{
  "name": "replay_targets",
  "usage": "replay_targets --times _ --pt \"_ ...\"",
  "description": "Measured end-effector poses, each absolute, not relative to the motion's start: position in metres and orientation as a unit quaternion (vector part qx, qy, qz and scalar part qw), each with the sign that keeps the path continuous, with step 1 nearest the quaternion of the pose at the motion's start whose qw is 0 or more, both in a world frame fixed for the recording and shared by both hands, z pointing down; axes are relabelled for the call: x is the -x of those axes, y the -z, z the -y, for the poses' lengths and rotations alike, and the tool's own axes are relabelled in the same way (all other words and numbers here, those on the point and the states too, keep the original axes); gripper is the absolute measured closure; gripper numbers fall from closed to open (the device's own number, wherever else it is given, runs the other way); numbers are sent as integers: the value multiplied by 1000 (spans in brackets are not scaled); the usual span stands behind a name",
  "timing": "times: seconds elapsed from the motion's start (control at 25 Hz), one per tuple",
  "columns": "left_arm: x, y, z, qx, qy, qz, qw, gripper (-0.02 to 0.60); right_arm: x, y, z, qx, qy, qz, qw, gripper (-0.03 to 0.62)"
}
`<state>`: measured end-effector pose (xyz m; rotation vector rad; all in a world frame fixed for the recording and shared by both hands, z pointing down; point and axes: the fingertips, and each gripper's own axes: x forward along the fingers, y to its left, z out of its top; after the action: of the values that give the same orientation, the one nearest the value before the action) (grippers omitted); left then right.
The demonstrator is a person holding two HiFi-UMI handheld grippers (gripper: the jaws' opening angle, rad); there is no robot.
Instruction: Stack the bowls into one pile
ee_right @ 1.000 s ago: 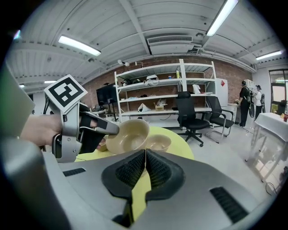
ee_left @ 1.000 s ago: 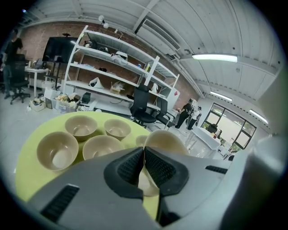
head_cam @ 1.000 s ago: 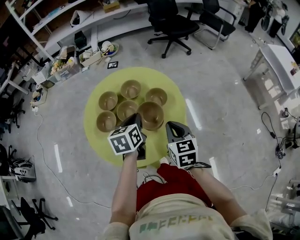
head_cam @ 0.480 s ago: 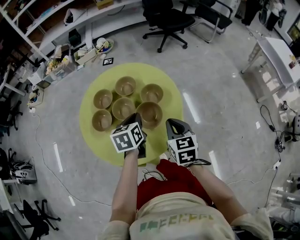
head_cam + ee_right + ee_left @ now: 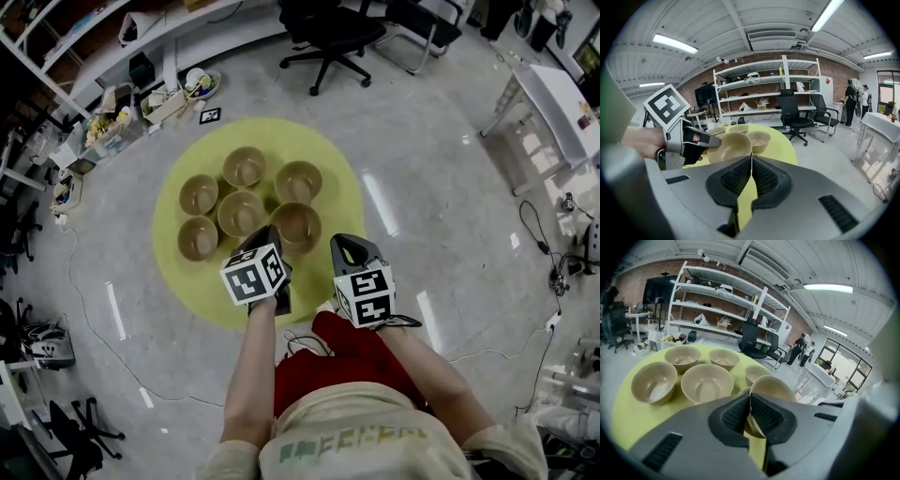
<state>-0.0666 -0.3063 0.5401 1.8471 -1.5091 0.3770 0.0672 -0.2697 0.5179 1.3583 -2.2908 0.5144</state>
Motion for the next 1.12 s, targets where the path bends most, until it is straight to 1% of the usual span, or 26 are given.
replay_targets --times 0.72,1.12 --pt "73 -559 310 -706 -175 590 351 549 -62 -534 276 -476 -195 826 230 557" --pt "74 -565 312 -710 -193 592 330 549 -60 -540 280 -472 -199 825 238 557"
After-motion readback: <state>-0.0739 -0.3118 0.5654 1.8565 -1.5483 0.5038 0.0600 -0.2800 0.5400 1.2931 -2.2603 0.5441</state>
